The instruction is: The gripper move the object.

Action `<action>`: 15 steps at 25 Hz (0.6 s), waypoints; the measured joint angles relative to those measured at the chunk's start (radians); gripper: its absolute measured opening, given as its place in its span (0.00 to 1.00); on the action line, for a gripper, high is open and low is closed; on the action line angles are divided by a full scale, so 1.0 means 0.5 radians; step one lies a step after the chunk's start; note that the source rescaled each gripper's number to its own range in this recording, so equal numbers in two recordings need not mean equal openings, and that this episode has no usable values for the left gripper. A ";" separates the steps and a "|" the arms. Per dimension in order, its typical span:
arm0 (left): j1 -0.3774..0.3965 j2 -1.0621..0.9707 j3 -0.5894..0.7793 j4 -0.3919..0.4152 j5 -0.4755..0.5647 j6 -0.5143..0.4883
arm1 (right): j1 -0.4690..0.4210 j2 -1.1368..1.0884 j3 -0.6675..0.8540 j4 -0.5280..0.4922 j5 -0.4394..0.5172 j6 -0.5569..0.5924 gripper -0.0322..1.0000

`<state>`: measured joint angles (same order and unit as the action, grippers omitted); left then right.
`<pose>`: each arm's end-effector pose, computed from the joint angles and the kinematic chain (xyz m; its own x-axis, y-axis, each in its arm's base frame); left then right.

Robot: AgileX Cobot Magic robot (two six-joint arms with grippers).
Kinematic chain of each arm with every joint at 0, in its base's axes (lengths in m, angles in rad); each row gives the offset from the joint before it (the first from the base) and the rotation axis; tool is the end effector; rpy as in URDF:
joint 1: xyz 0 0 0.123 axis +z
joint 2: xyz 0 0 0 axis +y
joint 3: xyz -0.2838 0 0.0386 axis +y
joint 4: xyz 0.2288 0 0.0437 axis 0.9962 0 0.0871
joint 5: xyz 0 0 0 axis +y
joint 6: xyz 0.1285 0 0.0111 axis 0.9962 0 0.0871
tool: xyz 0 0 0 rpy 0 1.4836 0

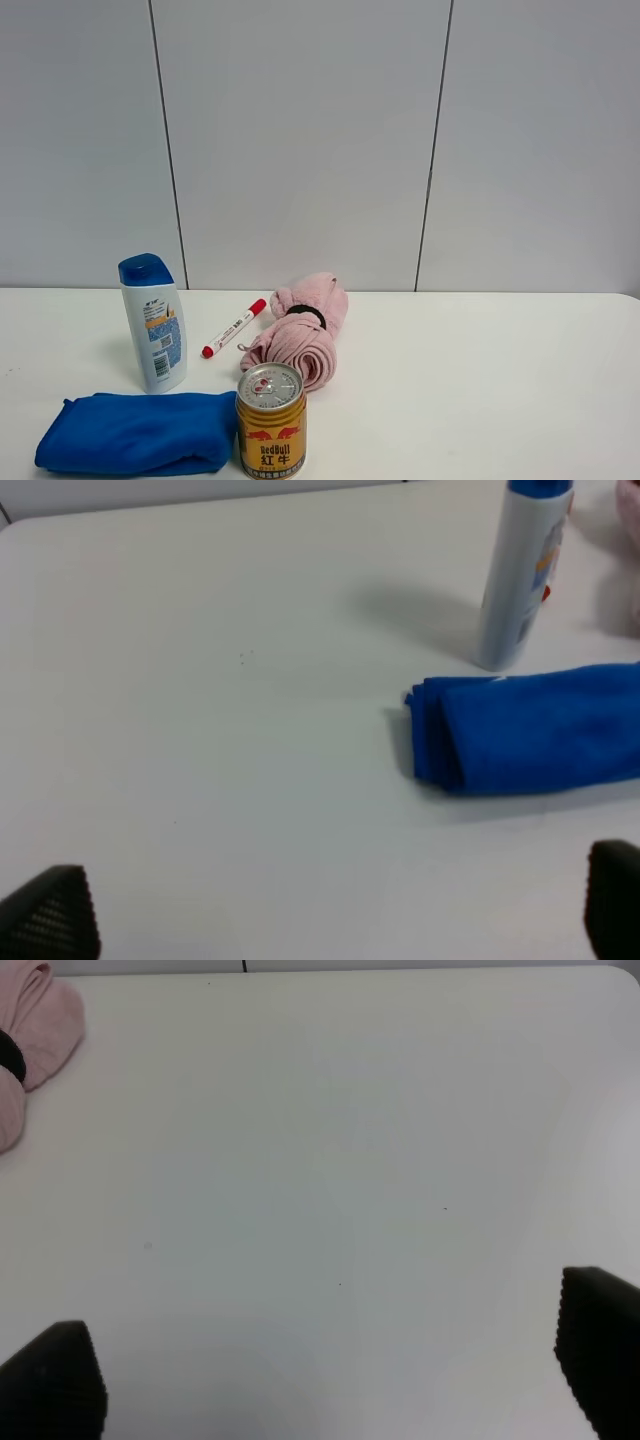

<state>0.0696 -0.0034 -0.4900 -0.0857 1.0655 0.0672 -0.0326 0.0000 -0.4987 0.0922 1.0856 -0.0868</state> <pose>0.0114 -0.0089 0.2476 -0.4635 -0.0067 -0.8860 0.0087 0.9999 -0.0121 0.0094 0.0102 0.2479 -0.4752 -0.0281 -0.8794 -0.0598 0.9982 0.0005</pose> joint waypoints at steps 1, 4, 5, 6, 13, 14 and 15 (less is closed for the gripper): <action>0.000 0.000 0.000 0.000 0.000 0.000 | 0.000 0.000 0.000 0.000 0.000 -0.002 1.00; 0.000 0.000 0.000 0.000 0.000 0.000 | 0.000 0.000 0.000 0.000 -0.002 -0.005 1.00; 0.000 0.000 0.000 0.000 0.000 0.000 | 0.000 0.000 0.000 0.000 -0.002 -0.005 1.00; 0.000 0.000 0.000 0.000 0.000 0.000 | 0.000 0.000 0.000 0.000 -0.002 -0.005 1.00; 0.000 0.000 0.000 0.000 0.000 0.000 | 0.000 -0.001 0.000 -0.009 -0.002 0.020 1.00; 0.000 0.000 0.000 0.000 0.000 0.000 | 0.000 -0.001 0.000 -0.013 -0.007 0.028 1.00; 0.000 0.000 0.000 0.000 0.000 0.000 | 0.000 -0.001 0.000 -0.017 -0.012 0.033 1.00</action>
<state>0.0696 -0.0034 -0.4900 -0.0857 1.0655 0.0672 -0.0326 -0.0005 -0.4987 0.0838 1.0795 -0.0705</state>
